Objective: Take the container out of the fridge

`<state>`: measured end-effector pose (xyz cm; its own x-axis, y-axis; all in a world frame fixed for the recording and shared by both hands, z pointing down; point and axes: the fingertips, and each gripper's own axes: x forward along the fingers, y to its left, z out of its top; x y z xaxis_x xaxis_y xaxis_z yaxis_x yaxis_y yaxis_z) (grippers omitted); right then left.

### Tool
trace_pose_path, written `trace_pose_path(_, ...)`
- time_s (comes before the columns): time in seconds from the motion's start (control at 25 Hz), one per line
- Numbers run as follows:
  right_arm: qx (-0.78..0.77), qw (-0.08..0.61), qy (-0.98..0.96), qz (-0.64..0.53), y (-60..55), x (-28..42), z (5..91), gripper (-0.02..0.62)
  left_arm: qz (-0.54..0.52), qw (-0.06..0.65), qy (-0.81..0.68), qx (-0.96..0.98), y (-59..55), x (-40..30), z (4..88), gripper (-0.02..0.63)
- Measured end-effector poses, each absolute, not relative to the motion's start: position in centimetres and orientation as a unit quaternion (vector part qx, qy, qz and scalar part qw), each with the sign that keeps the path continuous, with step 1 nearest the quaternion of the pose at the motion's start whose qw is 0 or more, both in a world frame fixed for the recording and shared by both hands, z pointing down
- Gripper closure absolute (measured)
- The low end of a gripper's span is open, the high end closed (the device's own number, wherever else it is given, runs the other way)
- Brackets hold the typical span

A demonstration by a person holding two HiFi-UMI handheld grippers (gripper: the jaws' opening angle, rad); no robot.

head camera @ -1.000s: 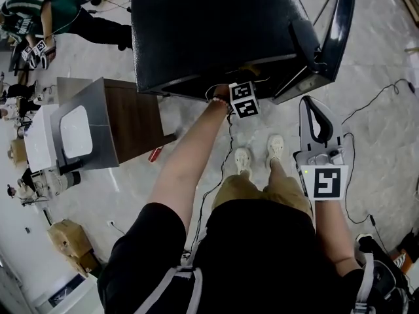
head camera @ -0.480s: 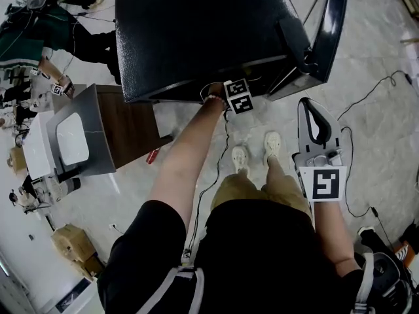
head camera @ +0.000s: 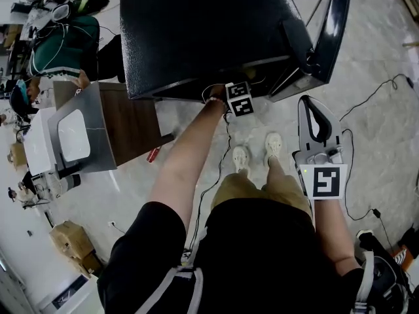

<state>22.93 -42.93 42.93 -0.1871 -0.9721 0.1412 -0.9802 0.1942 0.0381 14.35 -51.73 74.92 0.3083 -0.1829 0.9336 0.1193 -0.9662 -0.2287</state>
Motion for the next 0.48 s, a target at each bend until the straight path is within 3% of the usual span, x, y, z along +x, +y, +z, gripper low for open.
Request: trace_pose_path(0.48,0.631,0.027,-0.775,0.005,-41.6,19.8,39.5,0.558,-0.537,0.074,0.035,-0.840,-46.0,12.6,69.5,0.581)
